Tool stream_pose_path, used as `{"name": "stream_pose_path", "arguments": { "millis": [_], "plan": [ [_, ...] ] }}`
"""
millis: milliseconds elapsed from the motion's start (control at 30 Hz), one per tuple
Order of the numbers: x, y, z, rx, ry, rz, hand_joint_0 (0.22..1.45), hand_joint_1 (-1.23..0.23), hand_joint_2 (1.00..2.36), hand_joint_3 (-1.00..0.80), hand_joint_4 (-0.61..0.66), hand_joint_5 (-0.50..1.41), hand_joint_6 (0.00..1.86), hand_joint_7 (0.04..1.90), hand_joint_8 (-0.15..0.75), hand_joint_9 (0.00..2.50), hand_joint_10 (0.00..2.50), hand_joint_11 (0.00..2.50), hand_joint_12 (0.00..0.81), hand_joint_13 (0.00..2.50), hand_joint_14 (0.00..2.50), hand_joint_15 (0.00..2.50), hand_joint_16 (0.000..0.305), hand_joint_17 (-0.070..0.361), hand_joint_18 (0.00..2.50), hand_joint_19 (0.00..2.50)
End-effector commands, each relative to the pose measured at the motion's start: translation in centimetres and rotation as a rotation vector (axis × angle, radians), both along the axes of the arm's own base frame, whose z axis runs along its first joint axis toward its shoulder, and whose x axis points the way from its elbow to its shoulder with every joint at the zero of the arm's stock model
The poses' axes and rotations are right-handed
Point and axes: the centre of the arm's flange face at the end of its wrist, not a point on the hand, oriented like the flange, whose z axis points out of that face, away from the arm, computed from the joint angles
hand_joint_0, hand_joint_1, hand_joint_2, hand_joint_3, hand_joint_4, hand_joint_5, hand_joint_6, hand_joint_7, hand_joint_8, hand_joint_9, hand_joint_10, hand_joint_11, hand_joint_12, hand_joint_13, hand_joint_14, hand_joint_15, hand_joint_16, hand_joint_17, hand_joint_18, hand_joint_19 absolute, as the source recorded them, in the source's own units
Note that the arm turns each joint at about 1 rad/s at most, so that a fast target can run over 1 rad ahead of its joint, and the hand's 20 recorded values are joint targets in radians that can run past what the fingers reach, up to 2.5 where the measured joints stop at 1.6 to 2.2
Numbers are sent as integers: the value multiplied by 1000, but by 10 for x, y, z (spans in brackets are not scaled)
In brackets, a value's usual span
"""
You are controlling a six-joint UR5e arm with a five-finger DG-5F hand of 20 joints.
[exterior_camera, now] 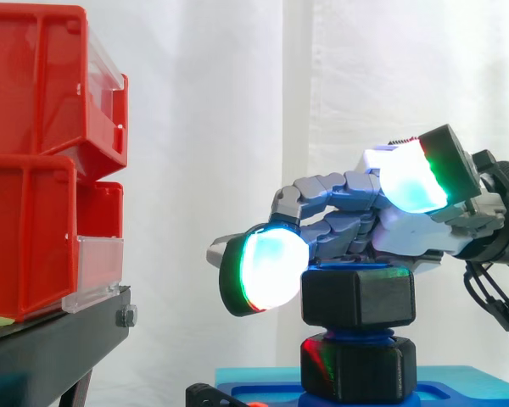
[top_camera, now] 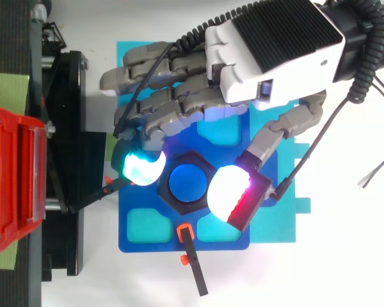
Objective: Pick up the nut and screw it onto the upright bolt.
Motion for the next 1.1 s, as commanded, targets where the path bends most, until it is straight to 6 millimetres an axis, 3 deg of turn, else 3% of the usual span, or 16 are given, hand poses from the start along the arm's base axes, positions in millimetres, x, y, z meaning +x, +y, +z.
{"name": "stream_pose_path", "arguments": {
  "millis": [0,400,767,867,1067],
  "plan": [
    [0,0,2,1,-7,0,478,-289,1000,-500,248,-106,504,1098,246,425,0,0,281,119,0,0,31,71,0,0],
    [-1,-5,2,2,-6,-3,483,-291,1000,-500,222,-54,502,1360,257,504,0,0,276,171,0,0,30,67,0,0],
    [-2,-10,1,2,-5,-9,499,-208,1000,-500,241,11,501,1334,252,710,0,0,255,280,0,0,24,55,0,0],
    [-3,-13,2,2,-5,-10,504,-219,1000,-500,232,29,501,1360,251,791,0,0,248,355,0,0,22,49,0,0],
    [-3,-15,2,1,-6,-10,516,-249,1000,-500,169,77,500,1426,138,1183,0,0,160,573,0,0,10,21,181,0]
  ]
}}
